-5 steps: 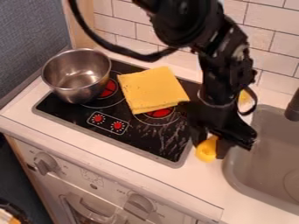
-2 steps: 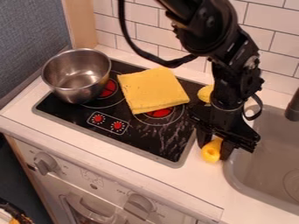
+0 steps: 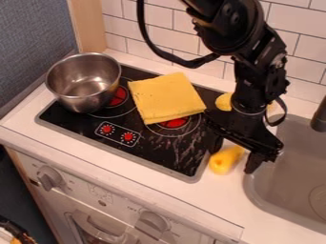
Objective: Moved the yellow knife between the burner and the sink
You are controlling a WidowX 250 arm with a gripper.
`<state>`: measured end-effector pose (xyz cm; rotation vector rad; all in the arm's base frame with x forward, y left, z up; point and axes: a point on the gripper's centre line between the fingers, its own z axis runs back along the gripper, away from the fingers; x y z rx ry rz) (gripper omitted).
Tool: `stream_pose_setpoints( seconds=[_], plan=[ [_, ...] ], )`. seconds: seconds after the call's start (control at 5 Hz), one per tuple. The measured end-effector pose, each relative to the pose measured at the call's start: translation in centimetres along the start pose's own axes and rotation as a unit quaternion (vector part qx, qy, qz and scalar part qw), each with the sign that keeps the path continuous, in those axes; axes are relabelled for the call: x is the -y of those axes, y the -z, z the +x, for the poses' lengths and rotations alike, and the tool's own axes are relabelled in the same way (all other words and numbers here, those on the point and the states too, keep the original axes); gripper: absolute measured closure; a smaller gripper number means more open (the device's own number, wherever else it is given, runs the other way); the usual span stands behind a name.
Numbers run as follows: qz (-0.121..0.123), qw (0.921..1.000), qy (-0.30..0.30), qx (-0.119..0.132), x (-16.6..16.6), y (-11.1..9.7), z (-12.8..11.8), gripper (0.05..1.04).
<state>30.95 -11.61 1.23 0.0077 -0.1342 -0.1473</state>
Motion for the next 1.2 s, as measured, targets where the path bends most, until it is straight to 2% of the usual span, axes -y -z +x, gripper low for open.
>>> stream_pose_setpoints(
  seconds=[0.4, 0.6, 0.8, 1.0, 1.2],
  plan=[
    [-0.002, 1.0000, 0.003, 0.002, 0.1, 0.0, -0.2, 0.083],
    [-0.006, 0.9997, -0.001, 0.024, 0.2, -1.4, 0.3, 0.083],
    [-0.002, 0.9994, 0.006, 0.033, -0.1, -2.8, 0.4, 0.083],
    [-0.006, 0.9981, -0.001, 0.062, -0.3, -4.9, 0.8, 0.083],
    [-0.004, 0.9968, -0.003, 0.080, -0.7, -6.5, 0.7, 0.083]
  ],
)
